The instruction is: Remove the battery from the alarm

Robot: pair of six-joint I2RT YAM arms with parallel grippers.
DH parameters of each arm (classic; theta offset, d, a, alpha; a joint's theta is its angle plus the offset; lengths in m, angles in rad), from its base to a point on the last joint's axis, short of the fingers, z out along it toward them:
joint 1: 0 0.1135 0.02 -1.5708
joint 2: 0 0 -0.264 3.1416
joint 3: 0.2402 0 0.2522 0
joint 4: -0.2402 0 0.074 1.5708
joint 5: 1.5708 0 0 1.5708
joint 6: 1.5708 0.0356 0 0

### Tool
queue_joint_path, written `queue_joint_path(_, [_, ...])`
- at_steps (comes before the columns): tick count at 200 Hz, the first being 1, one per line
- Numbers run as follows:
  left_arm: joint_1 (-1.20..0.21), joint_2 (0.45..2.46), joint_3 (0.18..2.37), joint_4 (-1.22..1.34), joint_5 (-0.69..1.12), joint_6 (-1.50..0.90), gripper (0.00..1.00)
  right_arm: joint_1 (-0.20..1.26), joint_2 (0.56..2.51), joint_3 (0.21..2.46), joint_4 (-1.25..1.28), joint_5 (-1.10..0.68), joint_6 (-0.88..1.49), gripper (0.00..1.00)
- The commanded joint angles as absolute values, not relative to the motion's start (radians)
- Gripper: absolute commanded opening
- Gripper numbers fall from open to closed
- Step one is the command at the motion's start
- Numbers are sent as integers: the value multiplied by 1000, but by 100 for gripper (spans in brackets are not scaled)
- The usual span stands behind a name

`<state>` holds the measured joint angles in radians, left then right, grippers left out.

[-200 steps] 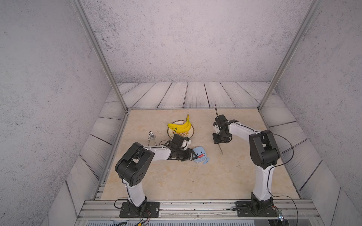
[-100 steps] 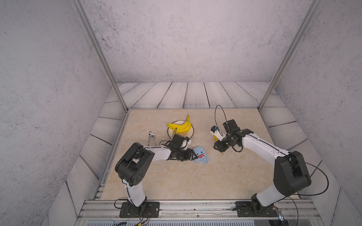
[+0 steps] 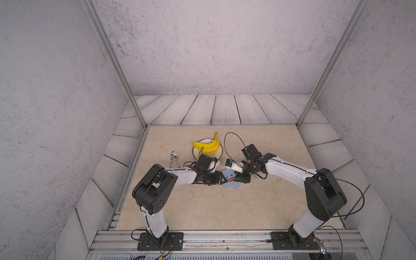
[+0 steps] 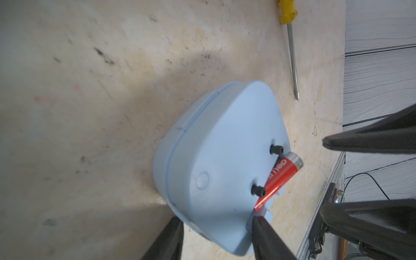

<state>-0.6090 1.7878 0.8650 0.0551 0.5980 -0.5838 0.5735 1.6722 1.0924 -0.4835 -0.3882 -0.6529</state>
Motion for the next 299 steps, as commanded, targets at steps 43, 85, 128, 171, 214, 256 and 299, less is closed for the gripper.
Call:
queue_joint_path(43, [-611, 1825, 844, -74, 498, -558, 54, 593, 1742, 1153, -552, -356, -724, 42])
queue_joint_path(85, [-611, 1827, 845, -79, 496, -557, 54, 595, 1776, 1161, -574, -332, -733, 41])
queue_joint_path(128, [-611, 1825, 848, -84, 493, -555, 54, 598, 1785, 1164, -588, -324, -733, 32])
queue_joint_path(171, [-611, 1821, 847, -92, 488, -556, 54, 598, 1766, 1161, -584, -328, -731, 22])
queue_joint_path(214, [-607, 1806, 842, -95, 484, -567, 54, 601, 1721, 1145, -582, -320, -729, 13])
queue_joint_path(256, [-591, 1780, 828, -104, 480, -565, 56, 603, 1687, 1132, -583, -288, -726, 11])
queue_joint_path(299, [-581, 1721, 818, -95, 504, -561, 64, 590, 1621, 1126, -586, -222, -611, 6])
